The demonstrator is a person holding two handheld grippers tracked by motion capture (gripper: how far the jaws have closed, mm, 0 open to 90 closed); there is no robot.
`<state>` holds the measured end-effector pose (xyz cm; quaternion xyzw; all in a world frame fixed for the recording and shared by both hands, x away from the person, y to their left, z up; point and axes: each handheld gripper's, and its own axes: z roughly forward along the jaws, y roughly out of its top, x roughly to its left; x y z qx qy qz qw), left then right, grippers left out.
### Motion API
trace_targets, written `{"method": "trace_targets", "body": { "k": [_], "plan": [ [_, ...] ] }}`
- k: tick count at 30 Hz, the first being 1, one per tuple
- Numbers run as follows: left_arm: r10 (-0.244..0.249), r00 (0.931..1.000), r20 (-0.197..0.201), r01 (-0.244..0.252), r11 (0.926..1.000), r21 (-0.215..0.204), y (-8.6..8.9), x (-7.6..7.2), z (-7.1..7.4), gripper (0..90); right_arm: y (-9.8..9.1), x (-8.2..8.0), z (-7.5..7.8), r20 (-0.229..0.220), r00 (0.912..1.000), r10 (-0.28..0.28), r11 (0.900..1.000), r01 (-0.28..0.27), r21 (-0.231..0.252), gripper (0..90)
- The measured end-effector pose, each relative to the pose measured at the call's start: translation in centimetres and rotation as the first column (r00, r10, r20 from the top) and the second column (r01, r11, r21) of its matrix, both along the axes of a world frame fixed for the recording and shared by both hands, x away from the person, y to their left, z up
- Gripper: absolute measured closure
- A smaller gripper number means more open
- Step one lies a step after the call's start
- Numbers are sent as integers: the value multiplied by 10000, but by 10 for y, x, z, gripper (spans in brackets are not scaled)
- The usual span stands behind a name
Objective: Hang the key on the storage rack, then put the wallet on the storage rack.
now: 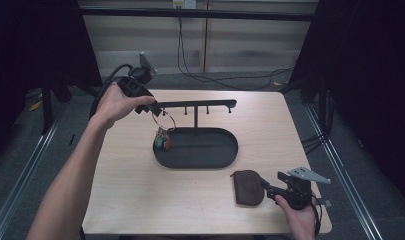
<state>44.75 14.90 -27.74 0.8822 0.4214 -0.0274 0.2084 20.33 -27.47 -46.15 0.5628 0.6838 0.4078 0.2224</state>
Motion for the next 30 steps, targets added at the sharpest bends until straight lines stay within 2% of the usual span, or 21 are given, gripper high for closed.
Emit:
{"method": "trace_targets", "body": {
  "k": [3, 6, 9, 14, 16, 17, 20, 23, 26, 28, 30],
  "plan": [
    [91, 9998, 182, -83, 9990, -437, 8, -6, -2, 479, -1, -1, 0, -16, 10000, -54, 10000, 54, 0, 276],
    [52, 9998, 207, -40, 9983, -585, 12, -9, -6, 454, -1, -1, 0, -36, 10000, -93, 10000, 93, -22, 277],
    [120, 9993, 347, -84, 9947, -1024, 21, -15, -13, 436, -1, -1, 0, -44, 9999, -96, 9999, 96, -60, 276],
    [135, 9986, 511, -86, 9953, -964, 26, -20, -21, 411, -4, -1, 1, 4, 9997, -235, 9997, 235, 61, 277],
    [193, 9978, 642, -117, 9931, -1169, 29, -26, -26, 402, -5, 0, 0, -85, 9996, -253, 9997, 253, 66, 276],
    [239, 9974, 684, -161, 9936, -1120, 29, -28, -28, 401, -4, 0, -1, -114, 9996, -270, 9996, 271, 78, 276],
    [77, 9981, 615, -15, 9949, -1011, 31, -35, -34, 387, -3, 0, -1, -117, 9997, -233, 9997, 234, 57, 276],
    [155, 9972, 728, -73, 9938, -1109, 32, -41, -35, 379, -1, 0, 0, -100, 9998, -173, 9999, 173, 6, 276],
    [192, 9927, 1189, -16, 9892, -1469, 37, -54, -38, 354, 0, -1, -1, -130, 9999, -55, 10000, 55, -25, 276],
    [145, 9919, 1260, 52, 9879, -1549, 38, -57, -40, 344, -1, 0, -1, -171, 9998, -40, 10000, 41, 19, 276],
    [284, 9898, 1396, -5, 9805, -1964, 44, -65, -47, 338, -1, 1, -2, -244, 9997, -38, 10000, 40, 64, 275]
  ]
}}
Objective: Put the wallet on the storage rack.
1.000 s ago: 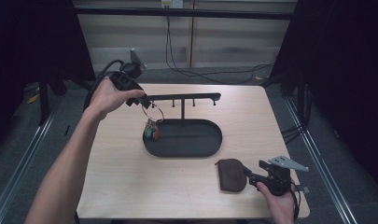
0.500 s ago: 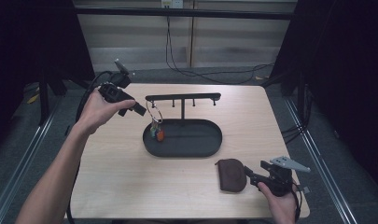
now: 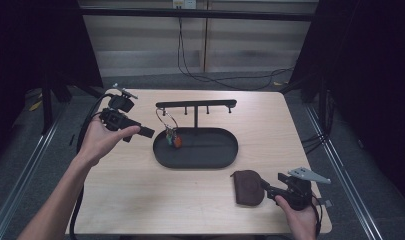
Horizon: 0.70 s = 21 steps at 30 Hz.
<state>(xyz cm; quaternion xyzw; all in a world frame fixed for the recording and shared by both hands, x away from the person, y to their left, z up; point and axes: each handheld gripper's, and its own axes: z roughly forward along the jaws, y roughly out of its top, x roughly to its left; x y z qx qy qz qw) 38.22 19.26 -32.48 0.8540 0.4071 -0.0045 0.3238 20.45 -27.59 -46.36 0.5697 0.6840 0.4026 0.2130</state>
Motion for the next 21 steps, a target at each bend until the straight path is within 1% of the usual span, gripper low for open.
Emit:
{"method": "trace_targets", "body": {
  "k": [2, 3, 4, 5, 6, 8, 9, 10, 11, 12, 13, 15, 16, 18, 19, 21],
  "plan": [
    [12, 9997, 245, -12, 10000, -17, 3, -5, -6, 333, 0, 1, 0, -18, 10000, 10, 10000, -10, -3, 275],
    [-59, 9994, 351, 60, 10000, -11, 4, -7, -8, 333, 0, 2, -1, -37, 10000, 29, 10000, -29, 7, 276],
    [-123, 9992, 387, 129, 9998, -145, 5, -10, -11, 334, 1, 2, 0, -44, 10000, 21, 10000, -21, 23, 275],
    [-123, 9992, 387, 129, 9998, -145, 5, -10, -11, 334, 1, 2, 0, -44, 10000, 21, 10000, -21, 23, 275],
    [-214, 9988, 432, 229, 9991, -345, 7, -17, -18, 333, 1, 1, 0, -49, 10000, 17, 10000, -16, 54, 275],
    [-274, 9982, 538, 292, 9990, -325, 9, -24, -23, 333, 2, 1, 0, -55, 10000, 33, 10000, -32, 45, 275],
    [-233, 9983, 534, 254, 9989, -392, 10, -27, -26, 333, 2, 1, 0, -66, 10000, 49, 10000, -49, 37, 275],
    [-233, 9983, 534, 254, 9989, -392, 10, -27, -26, 334, 2, 1, -1, -69, 10000, 58, 10000, -58, 48, 275],
    [-308, 9979, 573, 333, 9985, -433, 12, -33, -31, 333, 2, 1, -1, -78, 9999, 77, 9999, -76, 73, 275],
    [-308, 9979, 573, 333, 9985, -433, 12, -33, -31, 331, 2, 1, -1, -98, 9999, 83, 9999, -82, 98, 275],
    [-334, 9973, 656, 362, 9984, -432, 13, -39, -36, 323, 2, 1, 0, -108, 9999, 78, 9999, -77, 117, 275],
    [-274, 9973, 687, 308, 9983, -498, 16, -45, -41, 318, 1, 0, 0, -135, 9999, 89, 9997, -86, 221, 269],
    [-274, 9973, 687, 308, 9983, -498, 16, -45, -41, 308, 1, 0, 0, -135, 9999, 89, 9997, -86, 221, 269],
    [-297, 9974, 655, 334, 9979, -559, 18, -52, -47, 299, 1, 0, 0, -141, 9999, 44, 9996, -40, 263, 255],
    [-241, 9974, 681, 291, 9969, -734, 22, -59, -55, 290, 1, 1, 0, -156, 9999, 59, 9995, -54, 314, 234],
    [-249, 9977, 623, 302, 9959, -850, 25, -67, -64, 279, 2, 0, 1, -121, 9999, 89, 9995, -85, 311, 215]
  ]
}}
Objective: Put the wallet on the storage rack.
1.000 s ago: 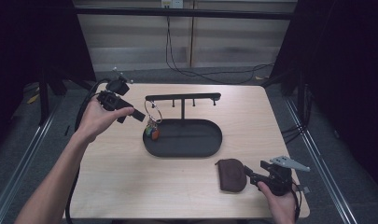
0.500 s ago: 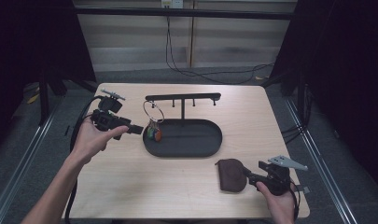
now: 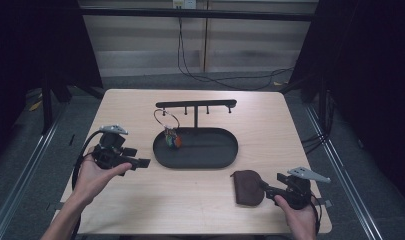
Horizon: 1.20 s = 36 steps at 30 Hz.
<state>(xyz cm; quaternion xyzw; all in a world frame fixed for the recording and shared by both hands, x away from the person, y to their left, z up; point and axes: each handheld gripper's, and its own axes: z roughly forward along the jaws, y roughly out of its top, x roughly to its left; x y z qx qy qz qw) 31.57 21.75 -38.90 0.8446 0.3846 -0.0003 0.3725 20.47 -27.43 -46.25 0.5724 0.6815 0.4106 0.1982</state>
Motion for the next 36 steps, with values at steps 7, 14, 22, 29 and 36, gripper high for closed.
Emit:
{"method": "trace_targets", "body": {
  "k": [7, 14, 22, 29, 36],
  "plan": [
    [92, 9988, -483, -103, 9997, -239, 13, -20, -35, 229, 2, 1, 1, -228, 9995, 198, 9997, -195, 133, 164],
    [204, 9997, -135, -215, 9963, -828, 26, -47, -50, 173, 5, 0, 9, -172, 9995, 280, 9995, -276, 179, 159],
    [-777, 9965, 313, 808, 9901, -1149, 27, -76, -62, 166, 12, 6, 7, -1027, 9931, 569, 9983, -550, 208, 209],
    [-959, 9954, -23, 951, 9898, -1063, 28, -77, -75, 168, 13, 12, 15, -1224, 9910, 533, 9979, -482, 444, 248],
    [-326, 9994, 131, 340, 9909, -1302, 37, -73, -78, 168, 16, 27, 21, -2653, 9621, 639, 9979, -645, 65, 181]
  ]
}}
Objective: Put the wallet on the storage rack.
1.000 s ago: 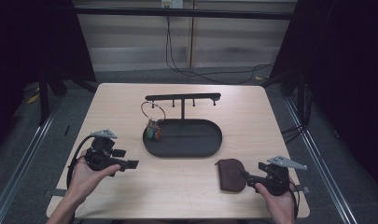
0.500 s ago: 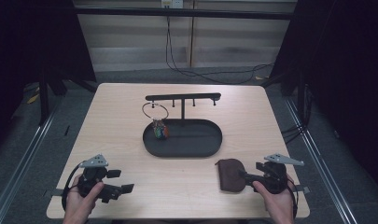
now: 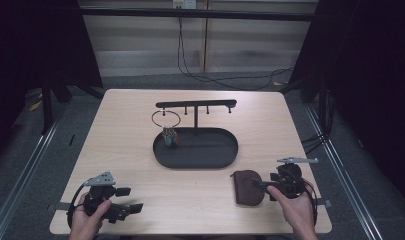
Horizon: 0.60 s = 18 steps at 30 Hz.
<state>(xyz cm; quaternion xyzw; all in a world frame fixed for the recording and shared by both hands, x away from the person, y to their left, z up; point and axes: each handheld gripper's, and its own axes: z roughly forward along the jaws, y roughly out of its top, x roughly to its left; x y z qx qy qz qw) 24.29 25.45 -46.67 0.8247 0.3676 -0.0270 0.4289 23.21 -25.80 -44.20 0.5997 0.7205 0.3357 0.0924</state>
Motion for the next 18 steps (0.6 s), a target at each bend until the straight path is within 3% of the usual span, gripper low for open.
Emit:
{"method": "trace_targets", "body": {
  "k": [2, 4, 6, 7, 8, 13, 16, 18],
  "plan": [
    [270, 9996, 92, -270, 9996, -55, 3, 0, 1, 168, 2, 5, -3, -516, 9985, 178, 9994, -163, 293, 173],
    [312, 9994, 156, -310, 9995, -103, 4, 0, 1, 168, 3, 6, -5, -691, 9973, 236, 9991, -211, 363, 173],
    [553, 9982, 238, -549, 9984, -143, 5, 1, 1, 168, 6, 10, -8, -976, 9950, 232, 9996, -213, 199, 180],
    [848, 9958, 343, -837, 9960, -319, 7, 1, 2, 171, 10, 13, -10, -1349, 9906, 212, 9998, -209, 37, 267],
    [848, 9958, 343, -837, 9960, -319, 7, 1, 2, 172, 12, 14, -11, -1505, 9883, 254, 9997, -256, 4, 275],
    [1045, 9939, 357, -1031, 9939, -391, 8, 3, 1, 173, 17, 17, -14, -1760, 9840, 287, 9994, -319, -149, 244],
    [1101, 9932, 388, -1090, 9936, -291, 7, 4, 1, 176, 15, 25, -11, -2335, 9719, 307, 9995, -313, 9, 238],
    [1104, 9933, 343, -1097, 9938, -202, 7, 4, 1, 176, 15, 26, -11, -2421, 9699, 264, 9996, -274, -5, 222]
  ]
}}
